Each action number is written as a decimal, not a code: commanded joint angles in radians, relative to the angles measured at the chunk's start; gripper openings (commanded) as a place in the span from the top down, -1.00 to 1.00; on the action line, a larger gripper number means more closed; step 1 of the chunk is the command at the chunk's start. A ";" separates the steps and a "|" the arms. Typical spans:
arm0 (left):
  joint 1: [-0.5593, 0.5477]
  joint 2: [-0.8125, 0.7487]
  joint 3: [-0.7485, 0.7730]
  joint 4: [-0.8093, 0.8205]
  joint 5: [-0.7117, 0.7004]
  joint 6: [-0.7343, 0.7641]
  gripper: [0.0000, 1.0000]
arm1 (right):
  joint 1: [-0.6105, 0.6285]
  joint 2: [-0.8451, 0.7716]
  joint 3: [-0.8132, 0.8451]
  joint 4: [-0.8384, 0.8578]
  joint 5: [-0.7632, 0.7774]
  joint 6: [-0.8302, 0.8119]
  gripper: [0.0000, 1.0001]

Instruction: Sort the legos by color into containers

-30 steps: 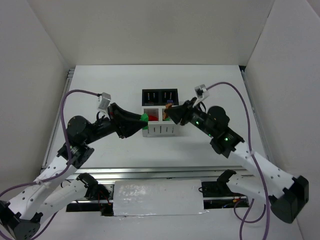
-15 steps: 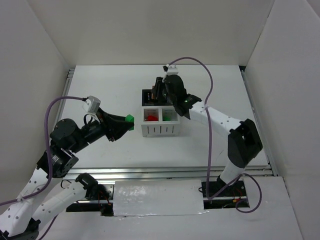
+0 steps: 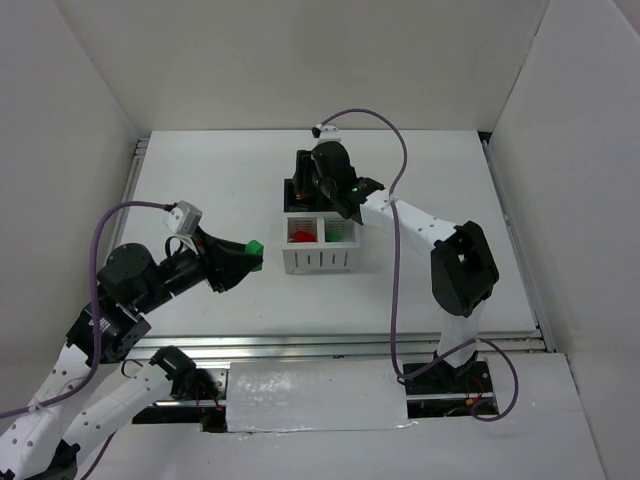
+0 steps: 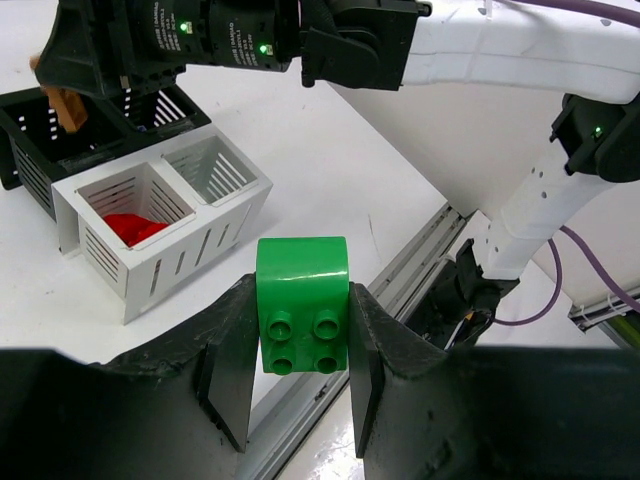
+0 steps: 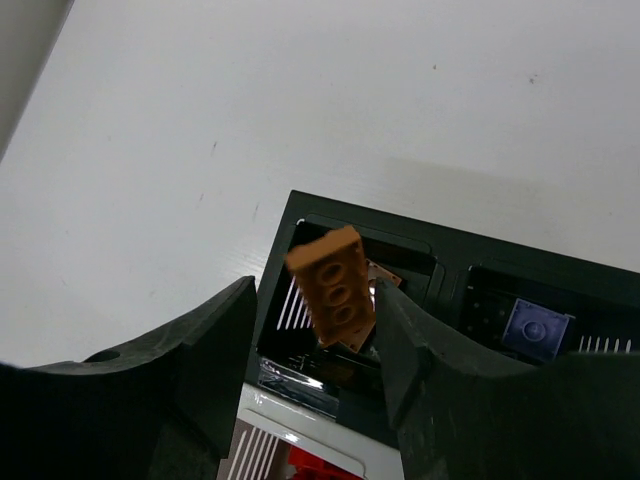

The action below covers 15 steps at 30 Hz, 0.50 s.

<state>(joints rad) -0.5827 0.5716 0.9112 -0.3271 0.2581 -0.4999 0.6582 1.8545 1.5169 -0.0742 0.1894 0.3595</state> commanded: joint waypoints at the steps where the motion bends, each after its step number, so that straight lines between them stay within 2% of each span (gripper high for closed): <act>1: 0.004 -0.001 0.015 0.016 -0.013 0.014 1.00 | 0.001 -0.026 0.020 0.011 0.015 0.006 -0.17; 4: 0.004 0.011 0.017 0.016 -0.019 0.011 1.00 | 0.001 -0.047 0.011 0.014 0.018 0.006 -0.33; 6: 0.003 0.019 0.017 0.017 -0.031 0.004 1.00 | 0.001 -0.067 0.003 0.010 0.033 0.009 -0.51; 11: 0.003 0.137 0.017 0.089 -0.024 0.000 1.00 | -0.003 -0.182 -0.069 -0.009 0.079 0.035 -0.57; 15: -0.009 0.347 0.021 0.262 0.041 -0.002 1.00 | -0.092 -0.504 -0.279 -0.105 0.194 0.197 -0.67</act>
<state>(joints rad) -0.5838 0.7998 0.9131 -0.2268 0.2497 -0.5014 0.6395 1.6028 1.3159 -0.1215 0.2676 0.4374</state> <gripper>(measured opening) 0.468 0.828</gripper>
